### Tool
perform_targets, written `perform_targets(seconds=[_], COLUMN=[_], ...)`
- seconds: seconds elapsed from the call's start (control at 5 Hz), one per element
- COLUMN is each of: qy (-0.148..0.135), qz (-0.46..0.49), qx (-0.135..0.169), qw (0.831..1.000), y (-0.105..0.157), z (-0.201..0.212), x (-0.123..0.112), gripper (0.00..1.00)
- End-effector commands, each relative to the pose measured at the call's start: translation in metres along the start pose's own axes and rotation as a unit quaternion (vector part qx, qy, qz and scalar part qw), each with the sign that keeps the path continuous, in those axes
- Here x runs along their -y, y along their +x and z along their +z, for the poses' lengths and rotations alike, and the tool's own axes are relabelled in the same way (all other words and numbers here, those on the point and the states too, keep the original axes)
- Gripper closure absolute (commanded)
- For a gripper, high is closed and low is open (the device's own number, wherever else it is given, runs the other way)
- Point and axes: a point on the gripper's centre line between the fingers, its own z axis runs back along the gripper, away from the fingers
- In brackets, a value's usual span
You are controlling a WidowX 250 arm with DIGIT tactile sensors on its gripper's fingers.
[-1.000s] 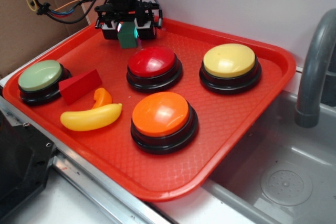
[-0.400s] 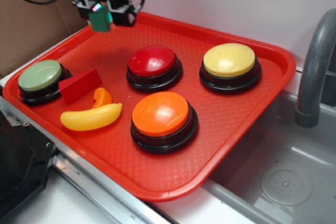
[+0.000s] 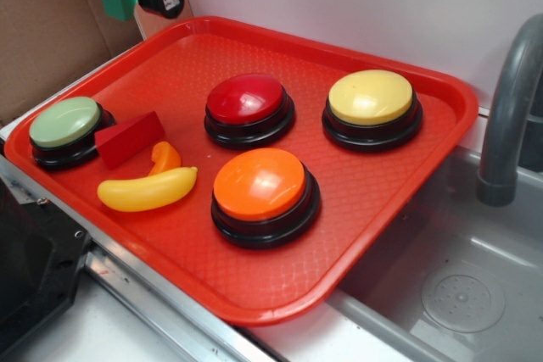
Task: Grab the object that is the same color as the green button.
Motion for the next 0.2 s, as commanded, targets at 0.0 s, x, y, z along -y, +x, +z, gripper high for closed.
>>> perform_targets(seconds=[0.0], qy=[-0.025], qz=[-0.080], qx=[0.010], qw=[0.996], y=[-0.0004], z=[0.0243], x=[0.0194], gripper=[1.00])
